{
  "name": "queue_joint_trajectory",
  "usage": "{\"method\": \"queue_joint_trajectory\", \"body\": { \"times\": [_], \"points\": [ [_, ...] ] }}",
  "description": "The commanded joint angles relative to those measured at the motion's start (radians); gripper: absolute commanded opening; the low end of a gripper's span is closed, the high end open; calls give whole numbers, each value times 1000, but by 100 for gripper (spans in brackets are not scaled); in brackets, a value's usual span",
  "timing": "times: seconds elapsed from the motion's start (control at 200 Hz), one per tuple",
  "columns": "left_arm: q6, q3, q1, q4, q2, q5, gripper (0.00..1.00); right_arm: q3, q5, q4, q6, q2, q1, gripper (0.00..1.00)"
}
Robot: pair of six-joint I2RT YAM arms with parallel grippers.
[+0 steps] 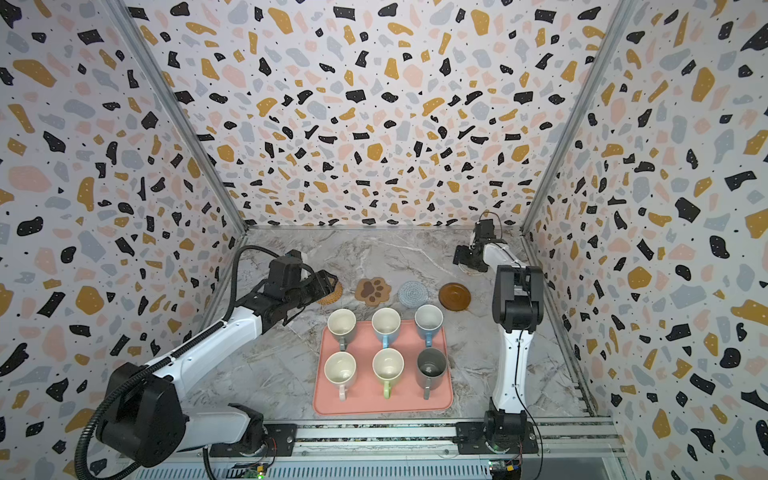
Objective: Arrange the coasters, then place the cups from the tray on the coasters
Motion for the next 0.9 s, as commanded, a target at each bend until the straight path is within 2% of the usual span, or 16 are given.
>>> {"method": "queue_joint_trajectory", "body": {
  "times": [0.0, 0.27, 0.511, 0.641, 0.896],
  "points": [
    [7, -4, 6, 20, -26, -5, 72, -127, 35, -74, -22, -64, -52, 83],
    [3, -28, 5, 33, -45, 0, 71, -404, -5, -14, -21, -265, -134, 83],
    [6, -41, 6, 41, -61, 7, 72, -587, -43, 33, 28, -378, -139, 83],
    [11, -39, 5, 37, -65, 13, 72, -628, -57, 49, 34, -415, -127, 83],
    [5, -49, 5, 41, -80, 18, 72, -607, -85, 50, 42, -406, -101, 83]
  ]
}}
